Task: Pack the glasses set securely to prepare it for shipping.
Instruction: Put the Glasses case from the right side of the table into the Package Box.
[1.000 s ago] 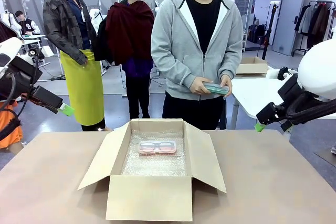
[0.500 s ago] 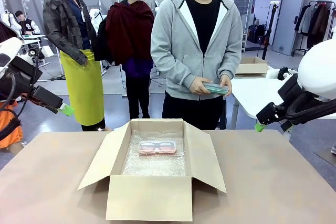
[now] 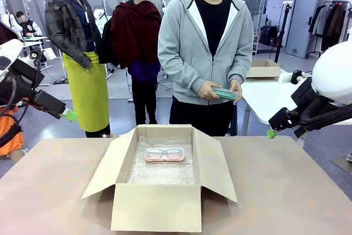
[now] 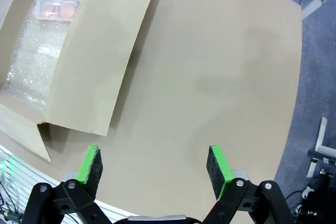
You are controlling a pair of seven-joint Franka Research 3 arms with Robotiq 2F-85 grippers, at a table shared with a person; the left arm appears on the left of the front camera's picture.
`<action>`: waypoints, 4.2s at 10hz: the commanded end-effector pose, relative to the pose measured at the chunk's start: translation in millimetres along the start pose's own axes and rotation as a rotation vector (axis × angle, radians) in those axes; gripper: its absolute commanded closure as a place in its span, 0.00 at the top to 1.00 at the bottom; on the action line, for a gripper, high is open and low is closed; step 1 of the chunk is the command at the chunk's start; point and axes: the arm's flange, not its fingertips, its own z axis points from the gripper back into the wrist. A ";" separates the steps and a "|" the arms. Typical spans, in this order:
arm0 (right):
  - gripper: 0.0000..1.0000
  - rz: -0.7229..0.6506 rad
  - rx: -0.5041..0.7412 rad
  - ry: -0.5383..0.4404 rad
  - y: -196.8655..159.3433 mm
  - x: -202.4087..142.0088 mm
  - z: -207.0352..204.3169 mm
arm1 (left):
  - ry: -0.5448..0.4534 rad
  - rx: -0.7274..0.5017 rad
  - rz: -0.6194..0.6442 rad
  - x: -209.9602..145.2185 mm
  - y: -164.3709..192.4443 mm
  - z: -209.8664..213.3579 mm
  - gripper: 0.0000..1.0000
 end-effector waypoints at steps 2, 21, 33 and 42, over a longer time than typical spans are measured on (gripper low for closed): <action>1.00 0.010 -0.002 -0.012 -1.6 1.1 -1.2 | -0.018 -0.017 -0.002 0.5 1.1 1.0 1.00; 1.00 0.010 -0.002 -0.012 -1.6 1.1 -1.2 | -0.018 -0.017 -0.002 0.5 1.1 1.0 1.00; 1.00 0.010 -0.002 -0.012 -1.6 1.1 -1.2 | -0.018 -0.017 -0.002 0.5 1.1 1.0 1.00; 1.00 0.010 -0.002 -0.012 -1.6 1.1 -1.2 | -0.018 -0.017 -0.002 0.5 1.1 1.0 1.00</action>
